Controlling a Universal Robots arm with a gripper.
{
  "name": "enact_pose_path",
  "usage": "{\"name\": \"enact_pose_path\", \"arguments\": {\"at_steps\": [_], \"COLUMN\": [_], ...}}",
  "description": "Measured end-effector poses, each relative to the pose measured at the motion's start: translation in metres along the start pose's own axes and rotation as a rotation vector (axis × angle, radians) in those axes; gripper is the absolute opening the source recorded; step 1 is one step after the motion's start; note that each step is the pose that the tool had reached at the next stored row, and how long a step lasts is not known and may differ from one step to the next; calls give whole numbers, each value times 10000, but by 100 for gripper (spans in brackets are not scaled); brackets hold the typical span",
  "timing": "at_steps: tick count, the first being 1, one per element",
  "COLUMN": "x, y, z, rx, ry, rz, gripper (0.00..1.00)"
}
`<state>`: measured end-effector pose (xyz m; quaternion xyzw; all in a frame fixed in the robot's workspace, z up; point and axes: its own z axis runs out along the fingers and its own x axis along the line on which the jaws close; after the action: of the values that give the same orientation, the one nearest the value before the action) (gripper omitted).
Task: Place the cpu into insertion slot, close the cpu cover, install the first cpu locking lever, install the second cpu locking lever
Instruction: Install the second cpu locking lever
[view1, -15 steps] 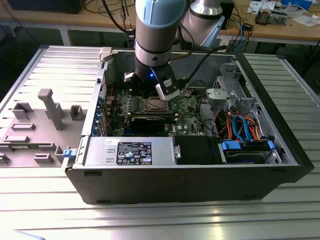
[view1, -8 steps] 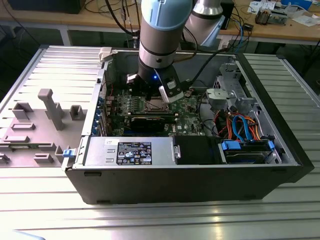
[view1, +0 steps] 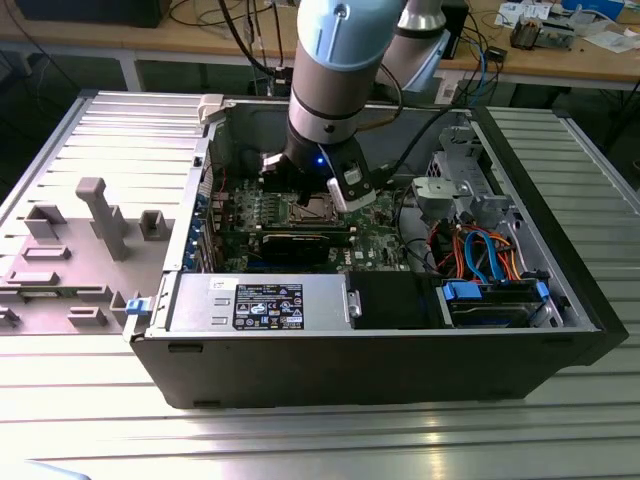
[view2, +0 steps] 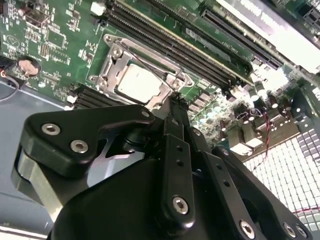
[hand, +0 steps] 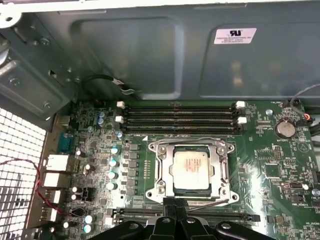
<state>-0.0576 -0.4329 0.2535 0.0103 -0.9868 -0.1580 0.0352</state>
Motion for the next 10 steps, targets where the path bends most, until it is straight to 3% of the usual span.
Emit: {"name": "enact_pose_path", "arguments": {"at_steps": [2, 3, 10], "x": [-5, -5, -9], "y": [-47, -69, -127], "z": [24, 28, 100], "rx": [1, -2, -6], "ry": [25, 66, 203], "rz": [19, 33, 84], "gripper": [11, 11, 11]}}
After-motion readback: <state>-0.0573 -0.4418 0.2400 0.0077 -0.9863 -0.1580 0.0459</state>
